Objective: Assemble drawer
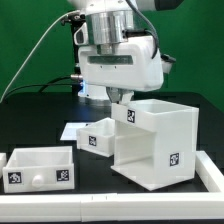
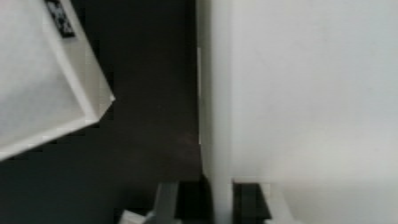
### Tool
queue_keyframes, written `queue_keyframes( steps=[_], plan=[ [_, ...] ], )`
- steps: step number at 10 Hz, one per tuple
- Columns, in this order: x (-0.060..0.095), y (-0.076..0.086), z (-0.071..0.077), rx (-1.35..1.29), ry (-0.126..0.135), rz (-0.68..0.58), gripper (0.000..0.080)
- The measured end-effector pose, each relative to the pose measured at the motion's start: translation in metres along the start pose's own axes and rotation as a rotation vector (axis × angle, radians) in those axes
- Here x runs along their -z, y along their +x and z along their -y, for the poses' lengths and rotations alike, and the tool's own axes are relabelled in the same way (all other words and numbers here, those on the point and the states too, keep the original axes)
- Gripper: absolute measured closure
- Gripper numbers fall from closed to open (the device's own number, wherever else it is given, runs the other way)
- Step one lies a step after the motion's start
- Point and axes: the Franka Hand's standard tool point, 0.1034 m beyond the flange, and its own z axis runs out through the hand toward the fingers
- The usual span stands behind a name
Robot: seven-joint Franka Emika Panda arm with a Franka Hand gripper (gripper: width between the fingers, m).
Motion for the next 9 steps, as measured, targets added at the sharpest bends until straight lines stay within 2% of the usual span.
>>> queue_keyframes(
  steps=[2,4,7,8,9],
  plan=[
    [-0.002,-0.002,0.0,-0.115,0.005,0.012,0.0765],
    [-0.006,0.002,0.01,-0.393,0.043,0.051,0.0765],
    [-0.01,-0.021,0.031,-0.668,0.051,0.059,0.0765],
    [-0.011,-0.028,0.039,-0.661,0.055,0.059,0.0765],
    [-0.012,-0.035,0.047,-0.631,0.04,0.067,0.0765]
  ],
)
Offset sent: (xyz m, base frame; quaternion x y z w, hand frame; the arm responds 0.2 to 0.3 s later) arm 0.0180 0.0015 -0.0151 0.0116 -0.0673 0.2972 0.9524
